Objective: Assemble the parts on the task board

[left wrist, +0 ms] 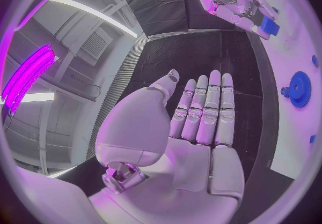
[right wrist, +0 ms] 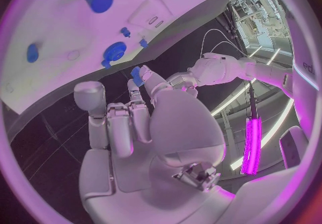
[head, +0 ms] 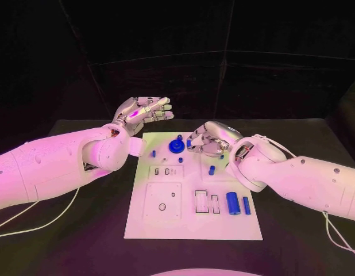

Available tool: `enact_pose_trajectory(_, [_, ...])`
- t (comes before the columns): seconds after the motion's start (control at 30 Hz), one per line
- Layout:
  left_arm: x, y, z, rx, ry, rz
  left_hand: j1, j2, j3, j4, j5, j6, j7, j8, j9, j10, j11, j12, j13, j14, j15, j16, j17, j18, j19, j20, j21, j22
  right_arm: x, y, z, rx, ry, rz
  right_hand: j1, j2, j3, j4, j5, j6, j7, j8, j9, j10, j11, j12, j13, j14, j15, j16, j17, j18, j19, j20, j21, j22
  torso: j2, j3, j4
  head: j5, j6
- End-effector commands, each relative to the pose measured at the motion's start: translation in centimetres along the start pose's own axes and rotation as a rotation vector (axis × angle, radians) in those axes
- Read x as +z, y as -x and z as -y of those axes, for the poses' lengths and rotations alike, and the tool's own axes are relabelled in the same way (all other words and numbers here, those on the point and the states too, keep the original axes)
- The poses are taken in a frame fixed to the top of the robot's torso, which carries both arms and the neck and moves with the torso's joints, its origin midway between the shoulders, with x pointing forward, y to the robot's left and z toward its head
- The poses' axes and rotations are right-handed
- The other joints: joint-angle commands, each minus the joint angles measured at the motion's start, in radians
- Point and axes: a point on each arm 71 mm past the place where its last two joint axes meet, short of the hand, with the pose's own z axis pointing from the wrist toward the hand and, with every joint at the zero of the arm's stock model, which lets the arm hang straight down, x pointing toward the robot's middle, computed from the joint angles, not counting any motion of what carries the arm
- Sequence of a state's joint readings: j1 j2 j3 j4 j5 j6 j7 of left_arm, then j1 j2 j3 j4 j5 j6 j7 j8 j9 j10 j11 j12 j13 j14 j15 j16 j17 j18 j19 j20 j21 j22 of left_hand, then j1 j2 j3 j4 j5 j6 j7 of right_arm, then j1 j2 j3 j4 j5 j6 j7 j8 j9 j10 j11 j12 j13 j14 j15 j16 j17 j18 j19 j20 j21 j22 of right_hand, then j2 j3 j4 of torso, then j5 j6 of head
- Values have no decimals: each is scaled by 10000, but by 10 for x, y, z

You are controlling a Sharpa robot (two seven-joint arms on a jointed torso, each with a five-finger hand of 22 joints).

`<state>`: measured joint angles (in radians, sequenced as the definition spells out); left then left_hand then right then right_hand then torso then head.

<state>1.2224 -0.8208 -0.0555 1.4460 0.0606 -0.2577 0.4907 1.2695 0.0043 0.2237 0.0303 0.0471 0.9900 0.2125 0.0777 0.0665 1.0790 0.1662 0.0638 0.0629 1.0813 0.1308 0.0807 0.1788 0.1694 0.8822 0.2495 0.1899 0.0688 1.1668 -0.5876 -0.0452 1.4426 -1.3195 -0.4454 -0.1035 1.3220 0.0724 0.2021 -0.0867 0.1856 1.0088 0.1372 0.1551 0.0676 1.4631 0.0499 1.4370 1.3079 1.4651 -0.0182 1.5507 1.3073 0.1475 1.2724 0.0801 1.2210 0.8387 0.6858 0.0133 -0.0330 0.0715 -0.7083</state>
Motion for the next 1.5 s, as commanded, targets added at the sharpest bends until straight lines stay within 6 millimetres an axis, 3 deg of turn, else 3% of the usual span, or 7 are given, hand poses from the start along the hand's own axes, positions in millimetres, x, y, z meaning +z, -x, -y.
enact_pose_trajectory(0.03, [1, -1, 1, -47, -68, -66, -51, 75, -17, -66, 10, 44, -1, -34, -1, 55, -18, 31, 15, 91, 10, 46, -14, 169, 99, 0, -15, 12, 2, -9, -4, -661, -399, -123, -84, -3, 73, 20, -50, 97, -36, 65, 14, 59, -21, 60, 1122, 975, -70, 62, 2262, -196, 58, -7, 39, 11, -18, -11, 21, 34, -29])
enact_pose_trajectory(0.4, [2, -2, 2, -102, -52, -28, -51, 75, -17, -66, 10, 44, -1, -34, -1, 55, -18, 31, 15, 91, 10, 46, -14, 169, 99, 0, -15, 12, 5, -42, -19, -949, -320, -717, -102, 5, 101, 28, -50, 108, -40, 64, 15, 44, -23, 40, 1099, 968, -71, 51, 2231, -185, 33, -6, 11, -49, -3, -17, 29, 159, -116])
enact_pose_trajectory(0.57, [2, -2, 2, -143, -47, -7, -55, 78, -15, -68, 10, 49, -2, -34, 0, 61, -20, 31, 15, 109, 5, 52, -18, 169, 117, -5, -11, 13, 7, -53, -24, -1076, -217, -966, -129, -7, 121, 32, -37, 120, -43, 61, 16, 51, -25, 47, 1109, 971, -72, 56, 2244, -187, 38, -6, 17, -38, -8, 2, 25, 235, -170])
enact_pose_trajectory(0.7, [2, -2, 2, -165, -47, -19, -55, 78, -15, -68, 10, 49, -2, -34, 0, 61, -20, 31, 15, 109, 5, 52, -18, 169, 117, -5, -11, 13, 9, -60, -28, -1156, -145, -1163, -131, -8, 123, 32, -35, 121, -44, 61, 16, 51, -25, 47, 1109, 971, -72, 56, 2244, -187, 38, -6, 17, -37, -7, -8, 28, 284, -199])
enact_pose_trajectory(1.17, [2, -4, 2, -202, -49, -82, -55, 78, -15, -68, 10, 49, -2, -34, 0, 61, -20, 31, 15, 109, 5, 52, -18, 169, 117, -5, -11, 13, 12, -74, -30, -1374, -215, -1646, -220, -49, 170, 55, 1, 137, -44, 45, 14, 50, -26, 43, 1109, 969, -74, 52, 2236, -184, 31, -6, 9, -52, -13, -5, 13, 407, -291])
enact_pose_trajectory(1.5, [2, -7, 2, -221, -41, -133, -55, 78, -15, -68, 10, 49, -2, -34, 0, 61, -20, 31, 15, 109, 5, 52, -18, 169, 117, -5, -11, 13, 13, -77, -28, -1529, -312, -1912, -296, -86, 199, 79, 17, 135, -41, 24, 10, 40, -24, 30, 1096, 968, -73, 51, 2233, -181, 20, -6, -3, -76, -6, -4, 15, 397, -329])
